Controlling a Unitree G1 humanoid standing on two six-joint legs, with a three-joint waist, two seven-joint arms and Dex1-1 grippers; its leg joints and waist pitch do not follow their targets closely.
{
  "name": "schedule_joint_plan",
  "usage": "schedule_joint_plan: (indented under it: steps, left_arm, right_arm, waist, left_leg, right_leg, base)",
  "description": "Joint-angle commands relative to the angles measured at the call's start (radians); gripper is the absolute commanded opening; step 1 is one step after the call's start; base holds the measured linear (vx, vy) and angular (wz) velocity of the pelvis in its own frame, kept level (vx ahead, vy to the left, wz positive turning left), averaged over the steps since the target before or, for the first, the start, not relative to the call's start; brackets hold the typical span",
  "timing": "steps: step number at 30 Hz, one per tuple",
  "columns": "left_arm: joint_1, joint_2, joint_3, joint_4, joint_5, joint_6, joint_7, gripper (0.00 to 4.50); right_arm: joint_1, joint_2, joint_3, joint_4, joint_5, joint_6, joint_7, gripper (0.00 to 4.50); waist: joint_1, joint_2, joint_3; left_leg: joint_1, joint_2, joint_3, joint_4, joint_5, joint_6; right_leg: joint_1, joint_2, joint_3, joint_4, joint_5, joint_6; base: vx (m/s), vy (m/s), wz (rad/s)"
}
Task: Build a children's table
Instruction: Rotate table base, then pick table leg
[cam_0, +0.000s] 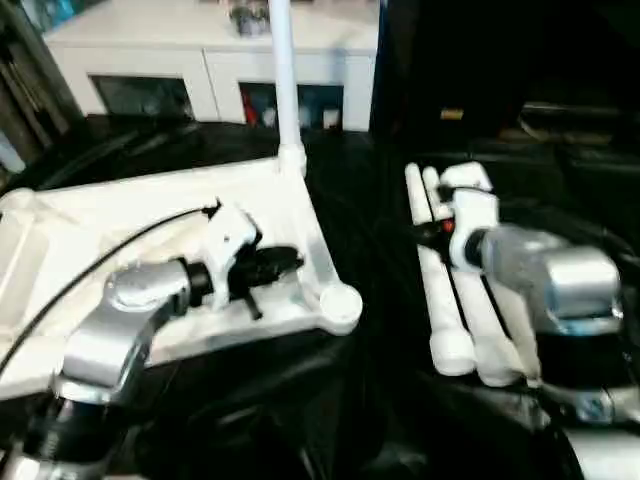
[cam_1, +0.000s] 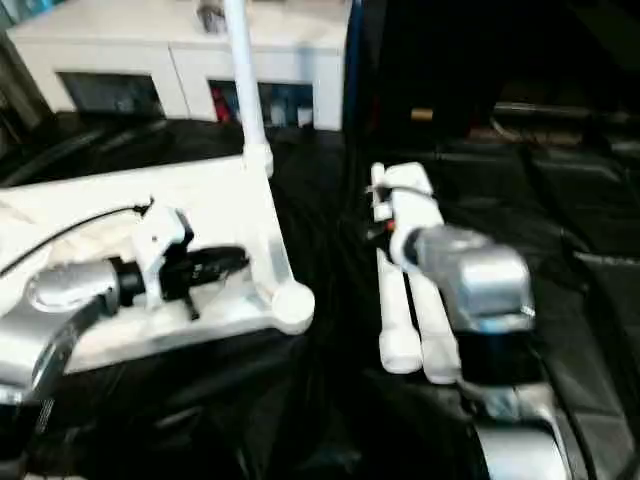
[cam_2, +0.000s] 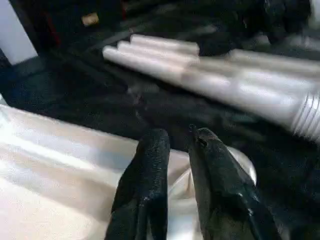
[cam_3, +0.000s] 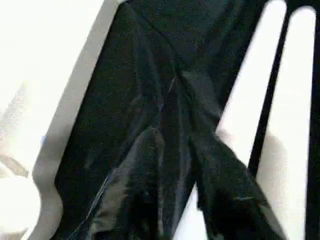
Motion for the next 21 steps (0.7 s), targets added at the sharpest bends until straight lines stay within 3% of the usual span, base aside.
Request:
schedule_joint_plan:
  steps: [1,2,3,4,6,8,9,10,11,14,17,18,19,21]
  left_arm:
    - [0.017,-0.006,0.0,-0.037,-0.014,0.031,0.027,1.25]
    - [0.028,-0.01,-0.006,-0.051,-0.013,0.038,0.035,1.25]
    - [0.038,-0.016,-0.015,-0.066,-0.006,0.047,0.051,1.47]
    - [0.04,-0.018,-0.017,-0.07,-0.004,0.049,0.055,1.58]
    - [0.053,-0.021,-0.022,-0.102,-0.015,0.073,0.061,1.63]
    - [0.059,-0.019,-0.022,-0.125,-0.029,0.087,0.059,1.84]
    - [0.055,-0.022,-0.022,-0.127,-0.036,0.092,0.057,1.98]
    - [0.051,-0.025,-0.023,-0.127,-0.04,0.095,0.056,2.04]
    - [0.048,-0.026,-0.025,-0.128,-0.043,0.099,0.058,2.04]
    - [0.042,-0.023,-0.027,-0.131,-0.052,0.108,0.052,2.38]
    - [0.034,-0.015,-0.031,-0.146,-0.065,0.128,0.043,2.47]
    - [0.032,-0.015,-0.027,-0.16,-0.079,0.145,0.041,2.69]
    - [0.032,-0.015,-0.023,-0.171,-0.094,0.157,0.037,2.69]
    - [0.046,-0.006,-0.007,-0.202,-0.126,0.183,0.03,2.85]
  right_arm:
    - [0.004,0.02,-0.029,-0.062,0.016,0.078,-0.022,1.48]
    - [0.002,0.039,-0.041,-0.086,0.015,0.116,-0.033,1.48]
    - [-0.007,0.062,-0.056,-0.106,0.01,0.155,-0.05,1.62]
    - [-0.01,0.067,-0.06,-0.111,0.008,0.164,-0.055,1.68]
    - [-0.029,0.094,-0.07,-0.111,0.003,0.179,-0.081,1.76]
    - [-0.038,0.099,-0.063,-0.103,0.003,0.179,-0.094,2.0]
    - [-0.041,0.086,-0.049,-0.095,-0.001,0.177,-0.097,2.05]
    - [-0.043,0.076,-0.039,-0.089,-0.003,0.176,-0.098,2.08]
    - [-0.045,0.068,-0.031,-0.088,-0.007,0.184,-0.102,2.08]
    - [-0.049,0.061,-0.025,-0.089,-0.014,0.196,-0.109,2.48]
    - [-0.046,0.049,-0.026,-0.103,-0.023,0.229,-0.128,2.6]
    - [-0.041,0.037,-0.024,-0.109,-0.026,0.249,-0.135,2.81]
    - [-0.034,0.029,-0.022,-0.115,-0.023,0.259,-0.135,2.81]
    - [-0.018,0.006,-0.011,-0.133,-0.02,0.283,-0.138,2.94]
  waist:
    - [0.003,-0.023,-0.066]
    - [0.003,-0.018,-0.065]
    - [-0.001,-0.03,-0.065]
    - [0.0,-0.021,-0.065]
    - [-0.001,-0.029,-0.064]
    - [0.0,-0.025,-0.063]
    - [0.0,-0.042,-0.063]
    - [0.003,-0.034,-0.063]
    - [0.004,-0.032,-0.062]
    - [0.001,-0.035,-0.062]
    - [0.001,-0.041,-0.063]
    - [0.001,-0.042,-0.064]
    - [0.001,-0.048,-0.064]
    - [0.002,-0.038,-0.064]
  left_leg:
    - [0.023,0.048,-0.025,-0.063,-0.097,-0.008]
    - [0.023,0.049,-0.027,-0.064,-0.096,-0.01]
    - [0.021,0.049,-0.027,-0.067,-0.089,-0.011]
    - [0.025,0.049,-0.028,-0.066,-0.091,-0.016]
    - [0.026,0.049,-0.027,-0.068,-0.094,-0.027]
    - [0.028,0.049,-0.027,-0.068,-0.097,-0.038]
    - [0.028,0.049,-0.025,-0.069,-0.096,-0.039]
    - [0.03,0.049,-0.025,-0.068,-0.092,-0.045]
    - [0.031,0.049,-0.025,-0.068,-0.093,-0.049]
    - [0.031,0.048,-0.026,-0.07,-0.098,-0.067]
    - [0.029,0.047,-0.025,-0.069,-0.089,-0.067]
    - [0.029,0.046,-0.025,-0.068,-0.082,-0.065]
    - [0.029,0.046,-0.023,-0.067,-0.073,-0.062]
    - [0.029,0.046,-0.024,-0.066,-0.065,-0.066]
  right_leg:
    - [0.045,-0.072,0.05,-0.074,-0.107,-0.19]
    - [0.045,-0.073,0.051,-0.072,-0.114,-0.187]
    - [0.046,-0.071,0.05,-0.073,-0.123,-0.174]
    - [0.041,-0.072,0.051,-0.074,-0.133,-0.166]
    - [0.039,-0.072,0.051,-0.077,-0.144,-0.158]
    - [0.036,-0.072,0.052,-0.076,-0.141,-0.154]
    - [0.039,-0.072,0.053,-0.075,-0.141,-0.149]
    - [0.036,-0.073,0.053,-0.074,-0.141,-0.145]
    - [0.035,-0.072,0.053,-0.075,-0.14,-0.141]
    - [0.037,-0.068,0.053,-0.072,-0.12,-0.13]
    - [0.039,-0.07,0.055,-0.071,-0.1,-0.132]
    - [0.041,-0.07,0.055,-0.07,-0.089,-0.134]
    - [0.042,-0.069,0.055,-0.069,-0.083,-0.137]
    - [0.042,-0.069,0.055,-0.066,-0.07,-0.14]
  base:
    - [0.0,0.0,0.0]
    - [0.0,0.0,0.0]
    - [0.0,0.0,0.0]
    - [0.0,0.0,0.0]
    - [0.0,0.0,0.0]
    - [0.0,0.0,0.0]
    - [0.0,0.0,0.0]
    - [0.0,0.0,0.0]
    - [0.0,0.0,0.0]
    - [0.0,0.0,0.0]
    - [0.0,0.0,0.0]
    - [0.0,0.0,0.0]
    - [0.0,0.0,0.0]
    - [0.0,0.0,0.0]
